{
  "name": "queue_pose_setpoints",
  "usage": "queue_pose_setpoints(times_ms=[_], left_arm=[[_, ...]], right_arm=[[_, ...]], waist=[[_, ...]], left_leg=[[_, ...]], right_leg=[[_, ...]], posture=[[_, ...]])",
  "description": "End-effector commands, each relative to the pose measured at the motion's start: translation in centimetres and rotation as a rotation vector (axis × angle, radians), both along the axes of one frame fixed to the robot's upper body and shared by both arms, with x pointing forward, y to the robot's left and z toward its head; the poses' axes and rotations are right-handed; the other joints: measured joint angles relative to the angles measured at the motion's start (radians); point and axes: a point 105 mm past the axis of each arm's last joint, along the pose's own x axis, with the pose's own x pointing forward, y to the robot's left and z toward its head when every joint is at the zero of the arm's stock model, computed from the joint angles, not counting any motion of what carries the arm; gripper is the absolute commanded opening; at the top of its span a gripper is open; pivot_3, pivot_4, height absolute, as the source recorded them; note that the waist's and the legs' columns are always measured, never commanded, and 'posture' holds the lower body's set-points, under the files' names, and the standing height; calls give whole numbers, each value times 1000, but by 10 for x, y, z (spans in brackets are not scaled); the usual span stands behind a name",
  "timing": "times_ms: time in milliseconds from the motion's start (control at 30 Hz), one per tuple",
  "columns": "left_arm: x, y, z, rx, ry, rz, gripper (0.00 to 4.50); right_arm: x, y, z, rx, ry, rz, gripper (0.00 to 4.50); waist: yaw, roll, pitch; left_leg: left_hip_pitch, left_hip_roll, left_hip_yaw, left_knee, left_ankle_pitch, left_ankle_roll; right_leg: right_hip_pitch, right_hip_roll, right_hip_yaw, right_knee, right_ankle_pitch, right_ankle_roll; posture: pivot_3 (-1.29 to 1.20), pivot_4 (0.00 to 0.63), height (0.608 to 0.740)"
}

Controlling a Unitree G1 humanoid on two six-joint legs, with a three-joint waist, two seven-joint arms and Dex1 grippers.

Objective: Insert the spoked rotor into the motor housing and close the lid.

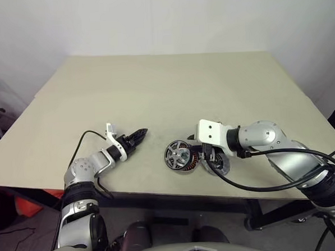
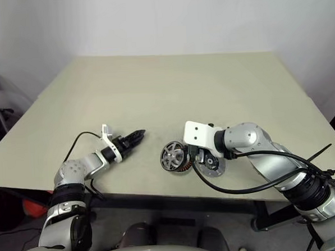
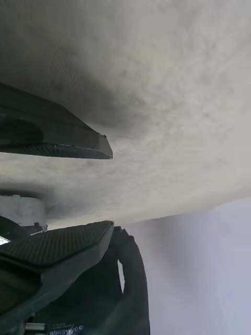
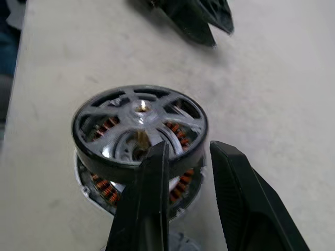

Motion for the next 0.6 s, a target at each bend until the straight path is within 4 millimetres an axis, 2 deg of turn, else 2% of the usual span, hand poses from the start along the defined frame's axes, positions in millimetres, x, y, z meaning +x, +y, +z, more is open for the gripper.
queue_pose_setpoints(times_ms=[33,333,467,600], left_arm=[[0,6,11,7,-33,24,1991],[-10,13,10,41,-4,47,1991],[-9,17,9,63,0,62,1991],[-7,15,10,67,-1,61,1991]], right_arm=[[0,6,5,9,-28,32,1260],[-5,12,-11,41,51,27,1260],[-3,-4,-31,-9,81,-33,1260],[-1,-15,-25,-22,55,-52,1260]], waist=[[-1,0,0],[0,0,0],[0,-1,0],[0,-2,-1]], left_leg=[[0,0,0,0,0,0],[1,0,0,1,0,0],[1,0,0,2,0,0],[3,0,0,2,0,-1]], right_leg=[[0,0,0,0,0,0],[1,0,0,1,0,0],[1,0,0,1,0,0],[2,0,1,2,0,0]], posture=[[0,0,740],[0,0,740],[0,0,740],[0,0,740]])
